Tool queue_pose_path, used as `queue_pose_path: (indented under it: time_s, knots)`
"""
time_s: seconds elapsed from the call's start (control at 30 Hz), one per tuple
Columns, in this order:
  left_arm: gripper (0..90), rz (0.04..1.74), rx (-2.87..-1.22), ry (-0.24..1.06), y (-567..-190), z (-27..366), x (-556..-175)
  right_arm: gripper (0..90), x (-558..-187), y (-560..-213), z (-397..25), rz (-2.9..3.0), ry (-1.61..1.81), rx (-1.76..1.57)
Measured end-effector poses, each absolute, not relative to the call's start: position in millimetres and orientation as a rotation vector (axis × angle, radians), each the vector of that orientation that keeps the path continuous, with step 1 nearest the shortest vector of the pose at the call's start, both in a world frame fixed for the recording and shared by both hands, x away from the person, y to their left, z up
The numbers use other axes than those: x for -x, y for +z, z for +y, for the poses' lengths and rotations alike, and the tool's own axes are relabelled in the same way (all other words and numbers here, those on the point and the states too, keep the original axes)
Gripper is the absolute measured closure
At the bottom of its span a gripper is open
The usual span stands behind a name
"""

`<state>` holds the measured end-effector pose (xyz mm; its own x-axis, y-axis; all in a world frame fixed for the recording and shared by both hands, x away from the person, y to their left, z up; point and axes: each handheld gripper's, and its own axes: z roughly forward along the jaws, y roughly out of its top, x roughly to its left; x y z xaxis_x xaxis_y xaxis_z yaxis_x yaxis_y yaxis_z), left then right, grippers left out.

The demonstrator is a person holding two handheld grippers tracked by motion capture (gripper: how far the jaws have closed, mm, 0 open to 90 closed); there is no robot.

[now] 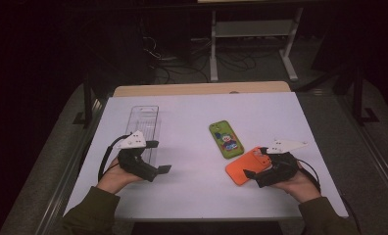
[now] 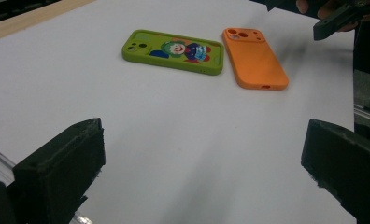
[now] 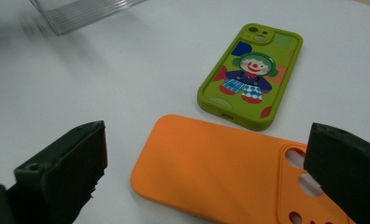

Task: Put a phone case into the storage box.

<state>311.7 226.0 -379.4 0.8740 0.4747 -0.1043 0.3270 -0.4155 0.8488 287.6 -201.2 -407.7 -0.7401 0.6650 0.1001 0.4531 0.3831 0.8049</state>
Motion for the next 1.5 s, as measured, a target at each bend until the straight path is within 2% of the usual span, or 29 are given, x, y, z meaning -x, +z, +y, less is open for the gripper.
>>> queue_pose_path:
  time_s: [0.93, 1.17, 1.37, 1.47, 1.5]
  knots:
    - [0.0, 0.509, -2.074, 0.121, -384.7, 165.7, -314.4, 0.3, -311.8, -396.7, -184.7, 2.431, 1.211, -1.007]
    - [0.0, 0.497, -2.090, 0.114, -394.2, 150.1, -312.9, 10.5, -326.7, -394.9, -171.3, 2.459, 1.179, -1.016]
    - [0.0, 0.480, -2.115, 0.114, -404.0, 140.6, -313.2, 15.5, -334.8, -394.8, -162.3, 2.485, 1.154, -1.043]
    - [0.0, 0.475, -2.124, 0.111, -407.4, 138.8, -314.2, 23.5, -340.3, -395.7, -153.8, 2.517, 1.129, -1.060]
    - [0.0, 0.471, -2.130, 0.110, -408.7, 138.0, -314.3, 23.5, -340.3, -395.7, -153.8, 2.517, 1.129, -1.060]
